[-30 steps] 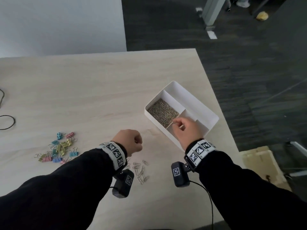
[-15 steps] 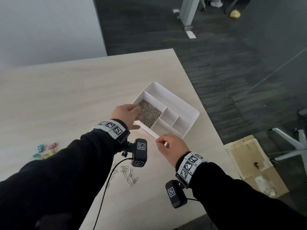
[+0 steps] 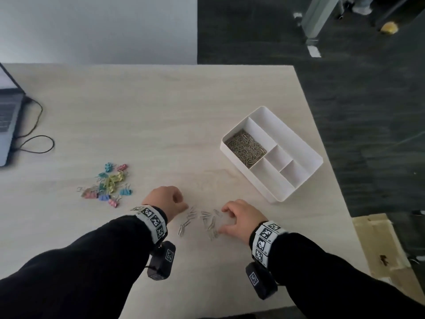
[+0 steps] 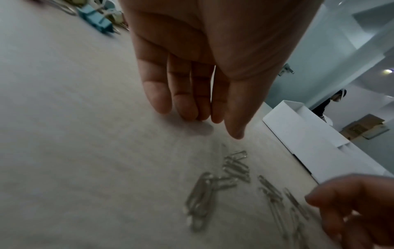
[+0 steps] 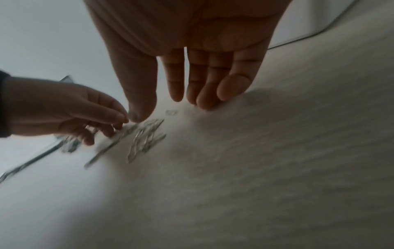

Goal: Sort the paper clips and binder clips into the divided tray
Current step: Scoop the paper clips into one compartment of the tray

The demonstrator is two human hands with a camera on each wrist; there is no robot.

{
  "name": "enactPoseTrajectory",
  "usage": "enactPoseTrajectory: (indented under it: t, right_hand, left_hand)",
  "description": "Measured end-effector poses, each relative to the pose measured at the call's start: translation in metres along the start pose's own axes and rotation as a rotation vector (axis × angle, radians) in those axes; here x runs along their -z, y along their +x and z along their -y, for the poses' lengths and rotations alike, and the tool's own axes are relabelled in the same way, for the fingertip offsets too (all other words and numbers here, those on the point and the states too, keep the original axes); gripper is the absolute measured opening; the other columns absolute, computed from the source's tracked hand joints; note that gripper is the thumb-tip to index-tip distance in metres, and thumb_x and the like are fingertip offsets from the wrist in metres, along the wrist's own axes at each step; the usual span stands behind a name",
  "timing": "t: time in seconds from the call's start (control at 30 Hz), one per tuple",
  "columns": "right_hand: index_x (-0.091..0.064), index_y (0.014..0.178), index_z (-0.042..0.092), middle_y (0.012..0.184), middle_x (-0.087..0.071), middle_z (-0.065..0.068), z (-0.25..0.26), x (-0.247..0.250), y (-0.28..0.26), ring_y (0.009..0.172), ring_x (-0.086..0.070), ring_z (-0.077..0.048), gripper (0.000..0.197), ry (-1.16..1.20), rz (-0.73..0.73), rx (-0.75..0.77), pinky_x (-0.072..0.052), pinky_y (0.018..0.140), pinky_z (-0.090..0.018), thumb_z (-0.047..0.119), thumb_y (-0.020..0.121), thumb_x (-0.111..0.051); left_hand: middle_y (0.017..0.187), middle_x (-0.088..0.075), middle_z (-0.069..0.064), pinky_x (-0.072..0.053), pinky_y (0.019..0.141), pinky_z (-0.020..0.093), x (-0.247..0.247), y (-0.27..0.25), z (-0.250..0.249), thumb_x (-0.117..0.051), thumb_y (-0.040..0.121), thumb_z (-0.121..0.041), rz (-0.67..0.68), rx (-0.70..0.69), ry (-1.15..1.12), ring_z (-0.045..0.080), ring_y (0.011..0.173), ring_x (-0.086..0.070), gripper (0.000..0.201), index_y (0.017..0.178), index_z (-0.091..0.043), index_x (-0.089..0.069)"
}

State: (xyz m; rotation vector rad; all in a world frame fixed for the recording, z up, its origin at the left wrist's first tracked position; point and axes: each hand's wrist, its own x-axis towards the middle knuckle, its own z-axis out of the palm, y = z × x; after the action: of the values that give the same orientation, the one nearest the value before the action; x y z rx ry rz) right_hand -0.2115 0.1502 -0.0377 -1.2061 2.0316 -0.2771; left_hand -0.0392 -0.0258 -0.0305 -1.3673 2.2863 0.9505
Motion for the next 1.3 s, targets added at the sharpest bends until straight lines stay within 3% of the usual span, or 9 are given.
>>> enactPoseTrajectory:
  t: [0.13, 0.23, 0.33, 0.6, 0.8, 0.9, 1.03, 1.13, 1.3]
  right_hand:
    - [-0.058, 0.113, 0.022, 0.1, -0.044, 0.008, 0.011, -0.011, 0.004, 0.093, -0.05, -0.013, 0.06, -0.075, 0.056, 0.075, -0.042, 0.087, -0.027, 0.045, 0.064, -0.084]
    - [-0.054, 0.107, 0.022, 0.099, -0.043, 0.008, 0.011, -0.012, 0.004, 0.089, -0.048, -0.012, 0.059, -0.088, 0.05, 0.08, -0.042, 0.084, -0.028, 0.045, 0.062, -0.085]
    - [-0.051, 0.095, 0.025, 0.094, -0.044, 0.008, 0.006, -0.012, 0.003, 0.08, -0.047, -0.013, 0.046, -0.093, 0.056, 0.085, -0.042, 0.077, -0.028, 0.042, 0.065, -0.083]
    - [-0.066, 0.089, 0.023, 0.099, -0.055, 0.005, 0.008, -0.02, -0.005, 0.092, -0.057, -0.017, 0.006, -0.155, 0.086, 0.173, -0.045, 0.079, -0.027, 0.025, 0.084, -0.062]
    - [-0.066, 0.087, 0.021, 0.097, -0.058, 0.003, 0.008, -0.021, -0.007, 0.091, -0.058, -0.018, 0.008, -0.16, 0.082, 0.168, -0.046, 0.079, -0.029, 0.025, 0.084, -0.06]
    - [-0.061, 0.09, 0.022, 0.096, -0.052, 0.006, 0.008, -0.021, -0.007, 0.088, -0.058, -0.019, 0.008, -0.148, 0.064, 0.136, -0.047, 0.078, -0.03, 0.026, 0.083, -0.06]
    - [-0.052, 0.111, 0.022, 0.111, -0.045, 0.005, 0.007, -0.022, -0.005, 0.091, -0.056, -0.02, 0.036, -0.112, -0.001, 0.056, -0.049, 0.081, -0.034, 0.029, 0.08, -0.066]
    - [-0.049, 0.127, 0.024, 0.123, -0.042, 0.002, 0.008, -0.024, -0.002, 0.101, -0.056, -0.019, 0.053, -0.091, -0.022, 0.047, -0.047, 0.087, -0.03, 0.028, 0.078, -0.068]
    - [-0.059, 0.123, 0.019, 0.121, -0.048, -0.002, 0.012, -0.027, 0.003, 0.105, -0.052, -0.024, 0.045, -0.116, -0.024, 0.16, -0.043, 0.094, -0.031, 0.02, 0.078, -0.065]
  left_hand:
    - [0.086, -0.063, -0.011, -0.052, 0.077, 0.028, -0.008, -0.015, 0.012, -0.078, 0.067, -0.055, 0.049, -0.063, 0.069, 0.013, 0.083, -0.061, 0.036, 0.087, -0.027, -0.066]
    - [0.095, -0.061, -0.005, -0.05, 0.082, 0.029, -0.016, -0.022, 0.015, -0.078, 0.065, -0.057, 0.11, -0.112, 0.181, 0.017, 0.091, -0.059, 0.042, 0.092, -0.027, -0.068]
    - [0.096, -0.061, -0.005, -0.051, 0.083, 0.03, -0.022, -0.028, 0.018, -0.075, 0.07, -0.052, 0.121, -0.152, 0.217, 0.017, 0.092, -0.06, 0.031, 0.088, -0.028, -0.071]
    - [0.1, -0.062, -0.005, -0.053, 0.084, 0.031, -0.03, -0.033, 0.015, -0.063, 0.083, -0.034, 0.118, -0.223, 0.209, 0.017, 0.094, -0.062, 0.012, 0.089, -0.032, -0.073]
    - [0.098, -0.057, -0.007, -0.05, 0.081, 0.028, -0.033, -0.033, 0.016, -0.067, 0.082, -0.037, 0.085, -0.25, 0.185, 0.016, 0.093, -0.06, 0.01, 0.088, -0.03, -0.069]
    - [0.104, -0.049, -0.009, -0.048, 0.081, 0.027, -0.036, -0.032, 0.018, -0.073, 0.076, -0.036, 0.032, -0.229, 0.109, 0.016, 0.093, -0.057, 0.03, 0.102, -0.028, -0.06]
    - [0.121, -0.046, -0.007, -0.047, 0.095, 0.031, -0.037, -0.027, 0.015, -0.075, 0.073, -0.035, 0.002, -0.248, 0.062, 0.017, 0.106, -0.057, 0.058, 0.127, -0.032, -0.053]
    - [0.122, -0.048, -0.005, -0.046, 0.097, 0.03, -0.038, -0.025, 0.01, -0.072, 0.076, -0.032, -0.008, -0.28, 0.07, 0.019, 0.108, -0.057, 0.058, 0.131, -0.032, -0.055]
    - [0.115, -0.053, -0.006, -0.047, 0.092, 0.028, -0.036, -0.022, 0.003, -0.069, 0.079, -0.025, -0.002, -0.324, 0.062, 0.017, 0.104, -0.058, 0.043, 0.121, -0.033, -0.064]
